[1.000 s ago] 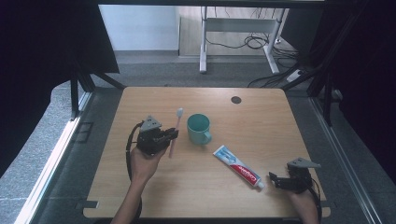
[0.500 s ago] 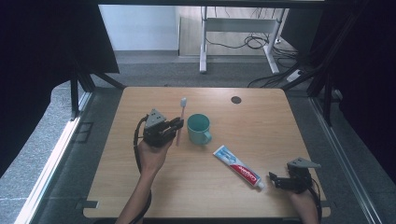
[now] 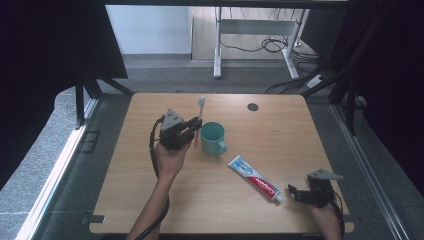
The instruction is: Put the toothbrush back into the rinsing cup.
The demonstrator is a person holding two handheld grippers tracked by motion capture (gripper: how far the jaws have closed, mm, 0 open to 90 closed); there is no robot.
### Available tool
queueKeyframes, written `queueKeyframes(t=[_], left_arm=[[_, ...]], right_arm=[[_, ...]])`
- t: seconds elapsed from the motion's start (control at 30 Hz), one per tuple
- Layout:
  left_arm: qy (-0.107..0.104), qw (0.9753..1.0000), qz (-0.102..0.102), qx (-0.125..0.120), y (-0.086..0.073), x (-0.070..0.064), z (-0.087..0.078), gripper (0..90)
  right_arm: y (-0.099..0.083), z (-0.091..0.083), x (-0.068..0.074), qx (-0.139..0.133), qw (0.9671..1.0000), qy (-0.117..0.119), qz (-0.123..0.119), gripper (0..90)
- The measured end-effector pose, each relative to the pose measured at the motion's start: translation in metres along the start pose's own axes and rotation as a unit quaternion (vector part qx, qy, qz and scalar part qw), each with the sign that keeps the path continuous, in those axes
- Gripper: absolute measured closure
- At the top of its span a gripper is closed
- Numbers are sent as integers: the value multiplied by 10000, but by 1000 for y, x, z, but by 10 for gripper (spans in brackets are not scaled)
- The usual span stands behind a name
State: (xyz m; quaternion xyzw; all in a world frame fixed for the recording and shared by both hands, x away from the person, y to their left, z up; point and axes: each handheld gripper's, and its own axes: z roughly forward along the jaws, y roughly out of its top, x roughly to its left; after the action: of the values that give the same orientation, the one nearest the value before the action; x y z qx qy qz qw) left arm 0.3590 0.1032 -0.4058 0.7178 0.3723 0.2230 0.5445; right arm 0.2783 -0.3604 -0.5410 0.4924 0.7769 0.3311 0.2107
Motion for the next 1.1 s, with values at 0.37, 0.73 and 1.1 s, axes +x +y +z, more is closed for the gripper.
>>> queueKeyframes(t=[0.37,0.73,1.1], left_arm=[[61,9997,169,-192,14,-7,17,797],[62,9997,200,-110,12,-8,38,797],[116,9997,193,98,-9,-7,57,797]], right_arm=[[0,0,0,-1,10000,4,-4,104],[0,0,0,0,10000,13,-13,105],[0,0,0,0,10000,17,-21,105]])
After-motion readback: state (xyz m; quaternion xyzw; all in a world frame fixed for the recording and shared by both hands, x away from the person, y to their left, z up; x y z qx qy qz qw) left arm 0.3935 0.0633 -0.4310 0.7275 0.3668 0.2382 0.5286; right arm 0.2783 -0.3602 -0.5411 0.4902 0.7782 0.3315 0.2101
